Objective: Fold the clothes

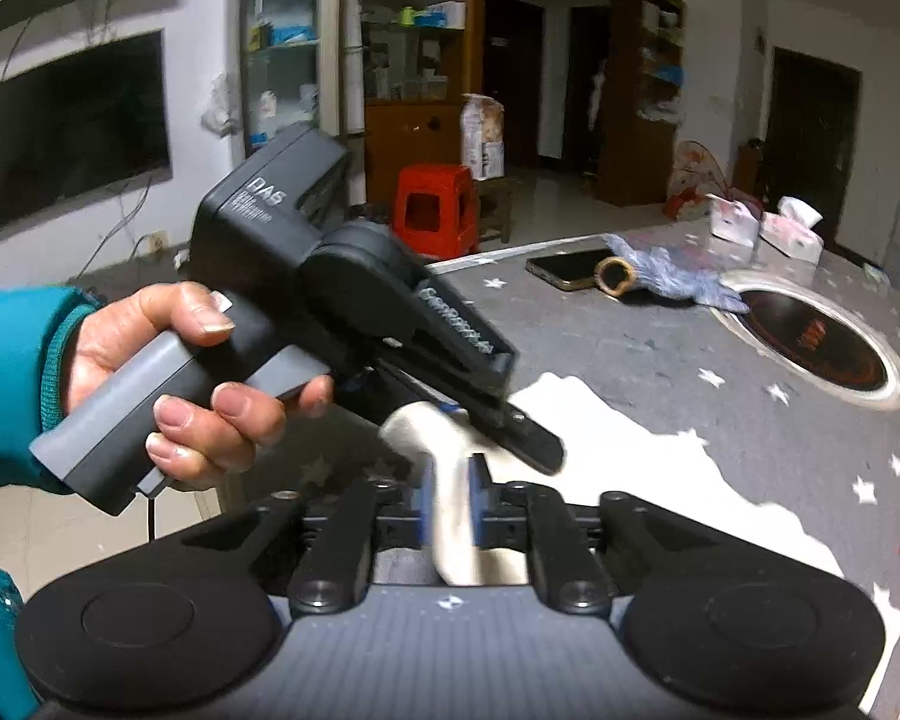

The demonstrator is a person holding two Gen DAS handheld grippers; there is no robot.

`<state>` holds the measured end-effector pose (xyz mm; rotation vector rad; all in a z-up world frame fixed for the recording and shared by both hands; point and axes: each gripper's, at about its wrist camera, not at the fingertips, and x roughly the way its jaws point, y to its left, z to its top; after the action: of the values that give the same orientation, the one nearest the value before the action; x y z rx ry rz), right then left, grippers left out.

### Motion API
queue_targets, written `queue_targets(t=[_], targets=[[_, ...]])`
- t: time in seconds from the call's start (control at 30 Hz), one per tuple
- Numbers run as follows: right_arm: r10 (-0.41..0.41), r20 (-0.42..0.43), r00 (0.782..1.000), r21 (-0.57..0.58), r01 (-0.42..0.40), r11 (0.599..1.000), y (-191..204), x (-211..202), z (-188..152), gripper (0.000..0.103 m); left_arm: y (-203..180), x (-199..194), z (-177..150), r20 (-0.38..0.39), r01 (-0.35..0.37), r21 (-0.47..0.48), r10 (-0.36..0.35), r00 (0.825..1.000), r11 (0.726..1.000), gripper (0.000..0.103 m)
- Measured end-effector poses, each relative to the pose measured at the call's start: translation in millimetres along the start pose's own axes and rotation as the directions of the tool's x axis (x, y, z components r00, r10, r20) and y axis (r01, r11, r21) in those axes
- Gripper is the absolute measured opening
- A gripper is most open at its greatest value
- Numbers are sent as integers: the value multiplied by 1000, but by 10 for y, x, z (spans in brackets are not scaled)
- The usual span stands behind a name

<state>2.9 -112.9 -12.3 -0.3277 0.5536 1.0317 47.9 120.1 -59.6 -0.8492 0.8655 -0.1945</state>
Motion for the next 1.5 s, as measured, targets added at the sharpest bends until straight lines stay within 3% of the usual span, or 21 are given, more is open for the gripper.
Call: queue_targets(t=[0.1,0.2,0.3,0.43,0.73,0.83,0.87,0.9,1.03,1.27,1.5], targets=[[-42,8,999,88,41,995,-195,-124,-57,21,-23,-3,-23,6,-15,36,15,1000,999,17],[-135,-8,991,164,135,977,-455,-251,-162,23,-89,0,-38,18,-39,90,38,999,995,17],[-225,-49,973,248,230,941,-754,-373,-311,31,-152,6,-42,27,-58,135,55,998,989,17],[-318,-103,942,328,334,884,-1102,-475,-526,31,-210,11,-34,36,-76,173,71,997,982,17],[-371,-142,918,473,392,789,-1566,-519,-813,41,-337,36,-15,47,-116,244,108,993,963,17],[-351,-137,926,519,369,771,-1648,-460,-858,41,-384,50,-9,50,-127,268,118,992,955,17],[-351,-132,927,524,365,769,-1659,-450,-860,40,-398,53,-8,51,-130,275,120,991,953,17],[-343,-126,931,529,356,770,-1660,-442,-857,30,-414,57,-5,53,-133,282,123,991,950,17],[-331,-102,938,514,334,790,-1603,-457,-824,12,-548,53,22,68,-137,328,121,990,935,16],[-387,-30,922,477,353,805,-1592,-715,-630,10,-944,121,119,73,-112,420,90,993,901,15],[-484,-19,875,446,441,779,-1828,-1008,-498,10,-1393,421,172,52,-67,494,47,998,867,15]])
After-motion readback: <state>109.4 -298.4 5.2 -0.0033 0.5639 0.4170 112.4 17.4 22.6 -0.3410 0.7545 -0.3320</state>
